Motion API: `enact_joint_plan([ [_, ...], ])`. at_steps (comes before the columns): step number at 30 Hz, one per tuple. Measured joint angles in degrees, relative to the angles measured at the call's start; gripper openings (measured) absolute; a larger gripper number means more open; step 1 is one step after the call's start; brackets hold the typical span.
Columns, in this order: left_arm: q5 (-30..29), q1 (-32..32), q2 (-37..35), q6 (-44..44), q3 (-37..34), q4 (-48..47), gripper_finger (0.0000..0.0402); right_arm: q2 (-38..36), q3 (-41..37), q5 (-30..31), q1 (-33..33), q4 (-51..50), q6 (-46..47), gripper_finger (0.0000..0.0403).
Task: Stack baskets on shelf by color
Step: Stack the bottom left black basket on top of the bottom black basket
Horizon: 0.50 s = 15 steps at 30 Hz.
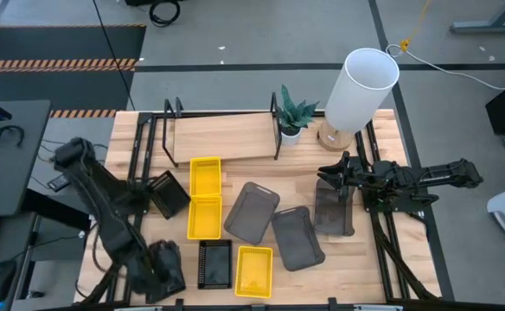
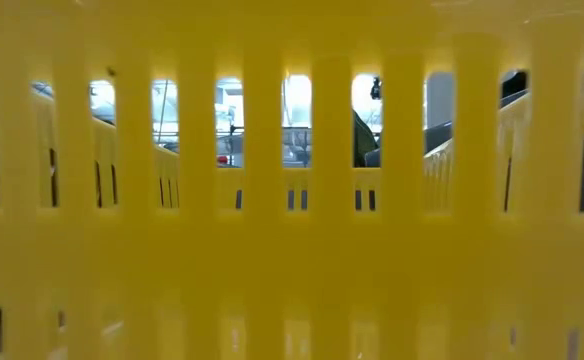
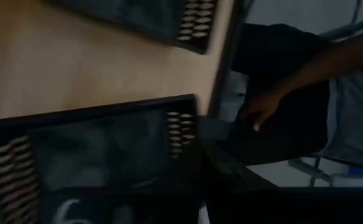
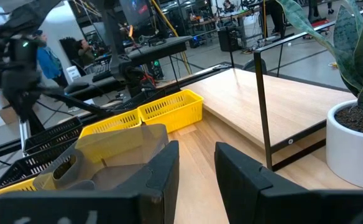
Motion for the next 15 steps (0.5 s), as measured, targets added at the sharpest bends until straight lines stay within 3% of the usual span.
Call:
enact_joint_plan([
  [4, -0.5, -2.1, 6.5, 0.0, 0.5, 9.9, 0.0016, 0.0, 0.0, 0.0, 0.0, 0.0, 0.0, 0.0109],
  [7, 1.0, -1.9, 10.0, -5.6, 0.4, 9.9, 0.0034, 0.0, 0.0, 0.0, 0.0, 0.0, 0.0, 0.0109],
  [11, 6.5, -1.1, 12.4, -11.9, 0.4, 10.9, 0.0085, 0.0, 0.0, 0.0, 0.0, 0.0, 0.0, 0.0109],
  [15, 7.6, -1.3, 13.3, -13.8, 0.5, 11.0, 0.0152, 0.0, 0.0, 0.0, 0.0, 0.0, 0.0, 0.0109],
])
